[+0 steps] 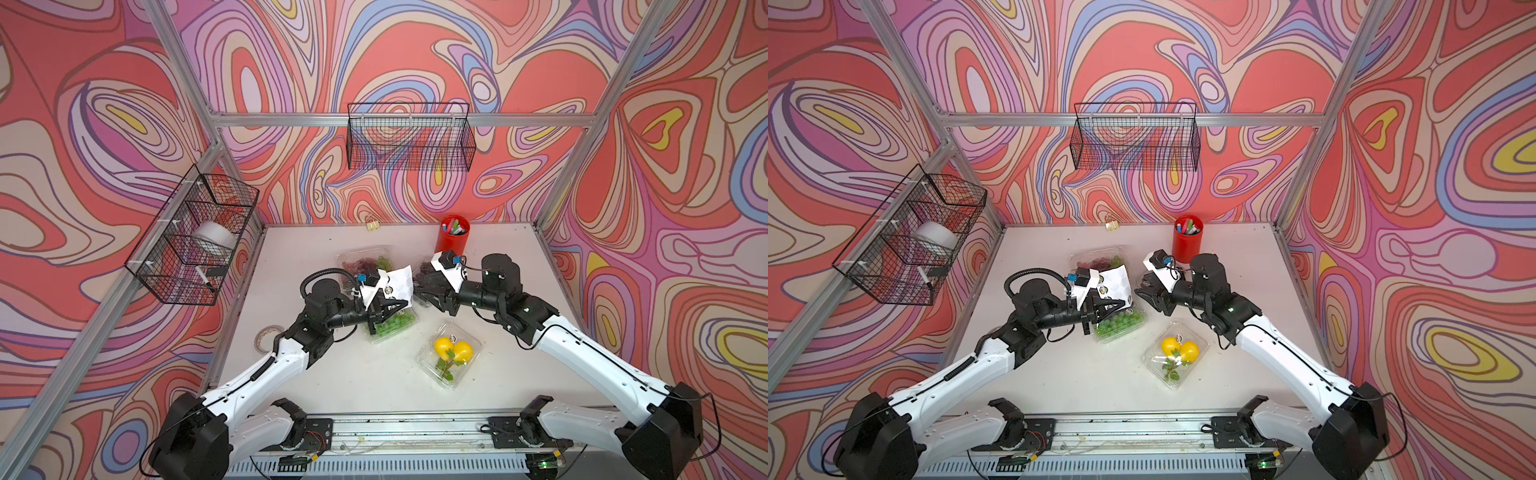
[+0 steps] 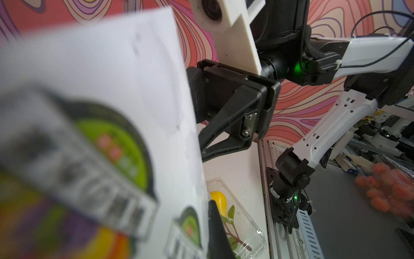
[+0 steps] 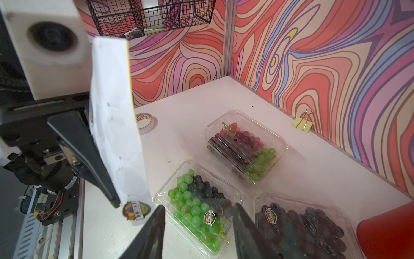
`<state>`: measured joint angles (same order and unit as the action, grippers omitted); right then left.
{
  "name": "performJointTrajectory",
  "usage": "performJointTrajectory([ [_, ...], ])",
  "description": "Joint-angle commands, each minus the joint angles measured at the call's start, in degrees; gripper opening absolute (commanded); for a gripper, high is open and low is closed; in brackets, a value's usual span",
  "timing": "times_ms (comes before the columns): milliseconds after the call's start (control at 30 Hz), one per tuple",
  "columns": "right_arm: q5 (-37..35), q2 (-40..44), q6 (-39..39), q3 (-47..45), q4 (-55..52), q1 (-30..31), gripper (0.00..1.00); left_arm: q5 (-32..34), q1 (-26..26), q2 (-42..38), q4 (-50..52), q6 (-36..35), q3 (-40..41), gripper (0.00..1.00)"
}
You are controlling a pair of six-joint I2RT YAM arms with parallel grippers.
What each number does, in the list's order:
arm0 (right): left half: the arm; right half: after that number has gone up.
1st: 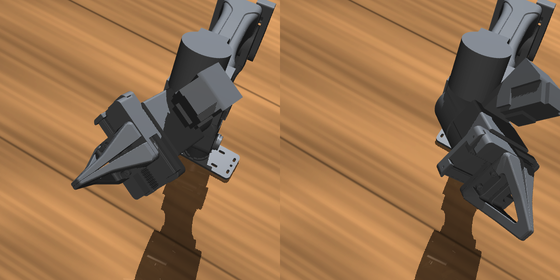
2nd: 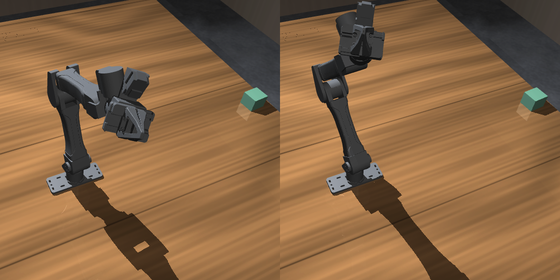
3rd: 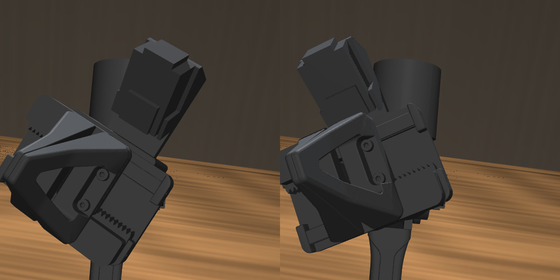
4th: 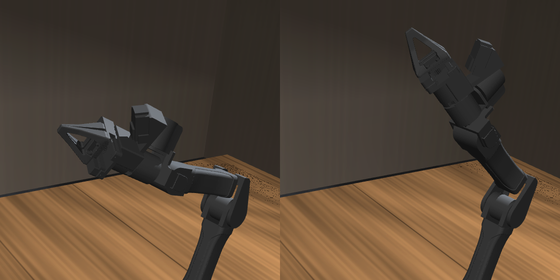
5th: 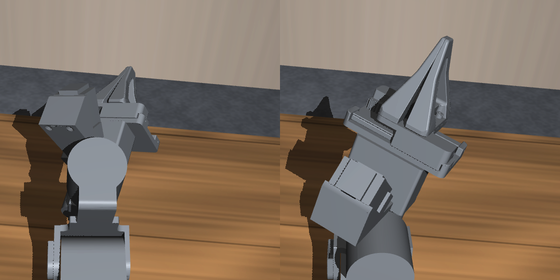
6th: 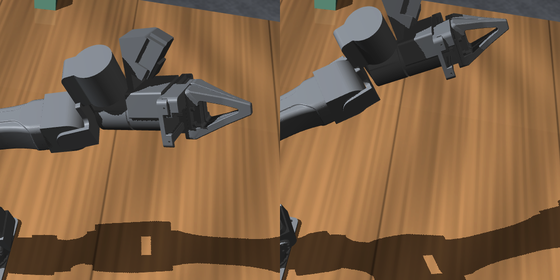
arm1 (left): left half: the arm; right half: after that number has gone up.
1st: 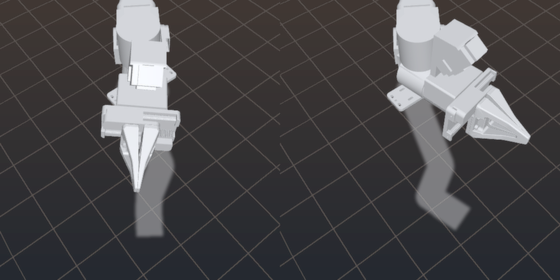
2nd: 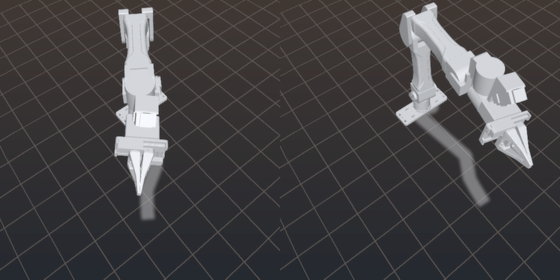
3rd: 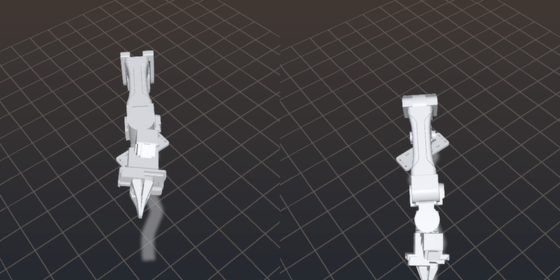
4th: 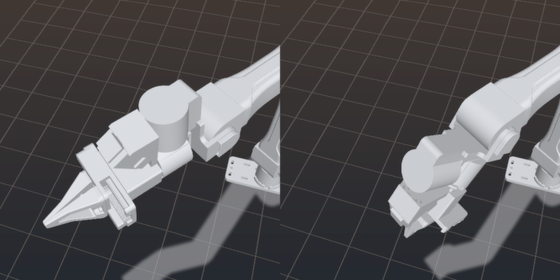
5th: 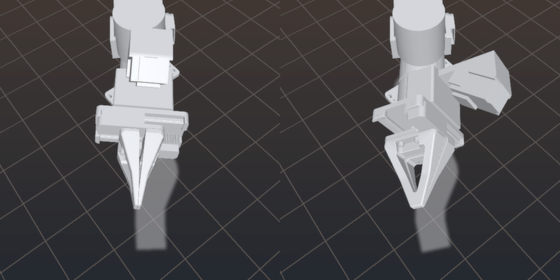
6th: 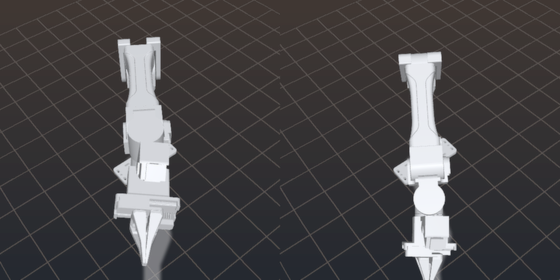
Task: Label fruit boxes
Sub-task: Adjust the label sticker.
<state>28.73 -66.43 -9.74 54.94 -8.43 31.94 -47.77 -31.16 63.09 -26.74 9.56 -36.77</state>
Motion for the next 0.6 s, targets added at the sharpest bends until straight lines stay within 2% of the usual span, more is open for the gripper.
performJointTrajectory([
  [0, 1.22, 2.35, 0.59, -1.17, -0.42, -0.21, 0.51, 0.19, -0.31, -0.83, 0.44, -1.28, -1.61, 0.00],
  [267, 10.22, -0.08, 1.23, 1.85, -1.71, -0.21, 0.56, -1.86, -0.44, 0.02, -0.17, -1.78, -1.47, 0.00],
  [567, 21.91, -6.51, 0.99, 8.65, -1.29, -0.14, 0.55, -6.44, -1.27, 0.64, 3.04, -5.99, -2.54, 0.00],
])
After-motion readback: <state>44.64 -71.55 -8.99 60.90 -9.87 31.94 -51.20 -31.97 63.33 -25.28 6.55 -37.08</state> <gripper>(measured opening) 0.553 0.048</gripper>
